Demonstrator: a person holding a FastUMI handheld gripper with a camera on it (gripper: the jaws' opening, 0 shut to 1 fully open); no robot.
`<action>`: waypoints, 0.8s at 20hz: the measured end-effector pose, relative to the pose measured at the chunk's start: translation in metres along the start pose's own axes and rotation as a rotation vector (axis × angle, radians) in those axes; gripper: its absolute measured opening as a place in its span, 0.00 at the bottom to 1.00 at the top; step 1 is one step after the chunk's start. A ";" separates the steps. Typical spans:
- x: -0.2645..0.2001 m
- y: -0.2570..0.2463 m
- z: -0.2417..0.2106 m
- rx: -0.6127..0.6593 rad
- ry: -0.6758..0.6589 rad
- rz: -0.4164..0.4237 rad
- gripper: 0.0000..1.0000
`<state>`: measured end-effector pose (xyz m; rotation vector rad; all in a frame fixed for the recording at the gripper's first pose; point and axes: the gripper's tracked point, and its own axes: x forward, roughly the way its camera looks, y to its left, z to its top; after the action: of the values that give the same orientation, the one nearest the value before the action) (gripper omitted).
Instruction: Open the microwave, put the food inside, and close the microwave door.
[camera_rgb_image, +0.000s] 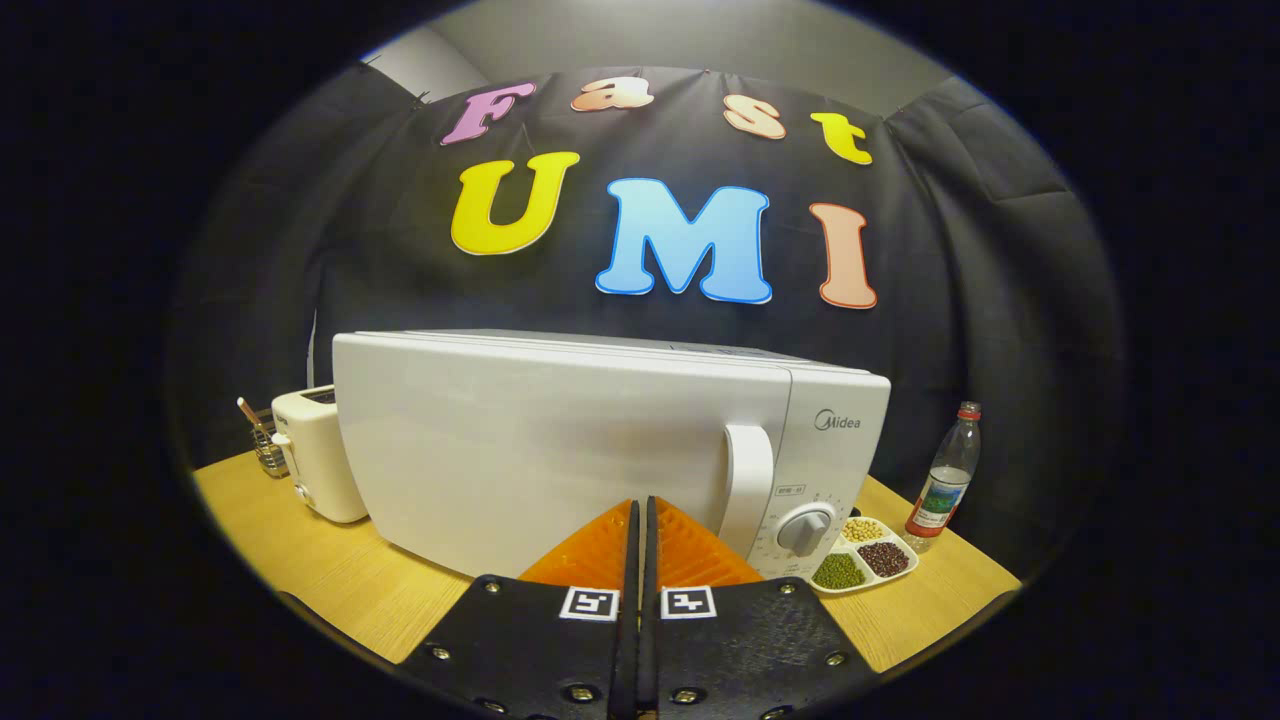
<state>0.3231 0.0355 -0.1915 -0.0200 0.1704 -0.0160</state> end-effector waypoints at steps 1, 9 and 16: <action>-0.010 0.000 0.000 0.016 0.013 0.018 0.01; -0.153 0.002 0.027 0.226 0.009 0.179 0.02; -0.270 -0.001 0.055 0.164 -0.030 0.239 0.01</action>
<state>0.0662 0.0407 -0.0915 0.1633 0.1406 0.2089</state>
